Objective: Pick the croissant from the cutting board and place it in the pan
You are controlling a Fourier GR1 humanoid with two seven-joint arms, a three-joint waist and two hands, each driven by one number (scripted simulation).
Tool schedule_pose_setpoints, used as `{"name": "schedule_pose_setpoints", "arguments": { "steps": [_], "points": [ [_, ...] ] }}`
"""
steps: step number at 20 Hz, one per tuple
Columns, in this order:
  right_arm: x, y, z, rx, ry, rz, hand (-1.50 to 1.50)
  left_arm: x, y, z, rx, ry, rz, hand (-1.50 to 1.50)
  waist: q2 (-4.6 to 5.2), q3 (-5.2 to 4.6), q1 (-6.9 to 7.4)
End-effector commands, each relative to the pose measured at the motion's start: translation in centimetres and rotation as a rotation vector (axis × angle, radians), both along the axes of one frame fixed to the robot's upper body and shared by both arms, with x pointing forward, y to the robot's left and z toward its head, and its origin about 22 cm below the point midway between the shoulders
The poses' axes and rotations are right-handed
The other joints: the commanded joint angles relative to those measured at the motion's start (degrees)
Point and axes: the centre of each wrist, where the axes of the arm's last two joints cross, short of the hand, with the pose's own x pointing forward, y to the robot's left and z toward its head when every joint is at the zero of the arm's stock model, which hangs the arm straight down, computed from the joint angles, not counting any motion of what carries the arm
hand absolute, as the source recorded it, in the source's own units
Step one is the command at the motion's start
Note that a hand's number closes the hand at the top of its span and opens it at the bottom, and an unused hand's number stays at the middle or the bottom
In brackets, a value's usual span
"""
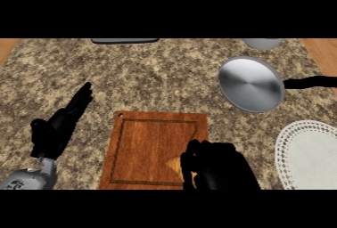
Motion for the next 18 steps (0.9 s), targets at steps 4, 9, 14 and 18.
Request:
{"name": "schedule_pose_setpoints", "arguments": {
  "steps": [4, 9, 14, 18],
  "points": [
    [-1.2, -3.3, 1.0, 0.169, -0.079, -0.191, 1.50, 0.6, -0.6, 0.8, 0.007, -0.015, -0.026, 0.00, 0.73, 0.00, 1.43],
    [2.6, -5.8, 0.6, 0.337, -0.091, -0.259, 1.50, 1.7, -0.8, 1.8, -0.005, -0.024, -0.025, 0.00, 1.12, 0.08, 2.10],
    [6.7, -8.0, -1.3, 0.357, -0.086, -0.250, 1.50, 0.5, -0.6, -0.4, -0.001, -0.003, -0.044, 0.00, 0.94, -0.01, 2.40],
    [11.2, -11.9, -3.3, 0.290, -0.132, -0.330, 1.50, 1.1, -1.0, 0.3, 0.005, -0.034, -0.046, 0.00, 1.05, 0.00, 2.60]
  ]
}}
